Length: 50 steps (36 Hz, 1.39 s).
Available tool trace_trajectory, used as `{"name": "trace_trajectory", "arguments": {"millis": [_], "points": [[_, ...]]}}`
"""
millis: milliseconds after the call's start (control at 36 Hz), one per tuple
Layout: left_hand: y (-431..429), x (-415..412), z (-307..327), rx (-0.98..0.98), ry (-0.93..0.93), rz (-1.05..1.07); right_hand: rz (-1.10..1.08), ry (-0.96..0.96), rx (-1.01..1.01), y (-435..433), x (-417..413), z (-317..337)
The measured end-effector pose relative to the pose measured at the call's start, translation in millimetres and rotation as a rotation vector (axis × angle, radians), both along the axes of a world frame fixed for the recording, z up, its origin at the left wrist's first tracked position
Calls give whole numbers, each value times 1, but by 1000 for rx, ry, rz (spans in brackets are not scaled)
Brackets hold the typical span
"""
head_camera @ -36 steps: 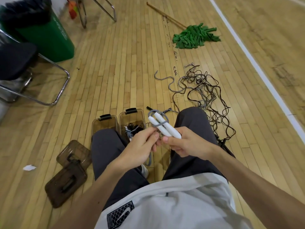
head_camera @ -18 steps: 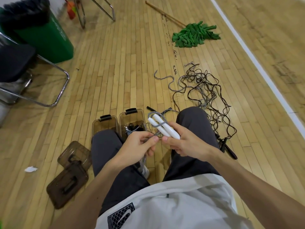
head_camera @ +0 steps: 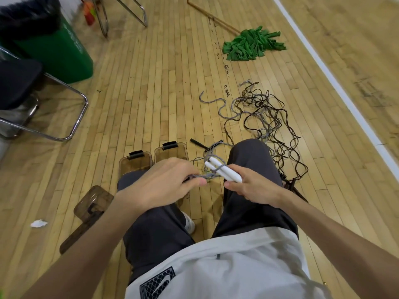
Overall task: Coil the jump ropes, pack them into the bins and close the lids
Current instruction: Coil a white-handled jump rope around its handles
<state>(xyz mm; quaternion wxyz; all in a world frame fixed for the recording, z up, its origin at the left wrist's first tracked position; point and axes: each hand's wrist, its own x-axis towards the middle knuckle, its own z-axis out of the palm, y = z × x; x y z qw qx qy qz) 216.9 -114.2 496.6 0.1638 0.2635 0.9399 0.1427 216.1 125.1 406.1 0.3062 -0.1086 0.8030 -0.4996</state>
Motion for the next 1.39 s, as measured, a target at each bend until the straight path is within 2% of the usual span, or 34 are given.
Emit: {"name": "trace_trajectory", "arguments": {"millis": [83,194,361,556,778,944,1056,1194,1389], "points": [[9,-9,14,-51,10,-96,100,-5,41,-5,3,5],[20,-23,27,-12,-67,-148,232,-8,77,-11,5,11],[29,-39,27,214,-235,-125,359,57,97,-11,8,27],[29,-50,10,389,-423,-81,437,117,76,-12,16,45],[20,-44,-28,572,-505,31,381,73,-67,-10,17,48],[9,-32,-51,650,-544,152,229,-105,-250,-11,19,42],[11,-28,-58,683,-576,367,80,-286,-416,-15,17,33],[20,-25,-65,677,-631,495,-69,-344,-443,-20,14,31],[25,-18,-70,699,-627,441,-149,-376,-445,-18,11,31]]}}
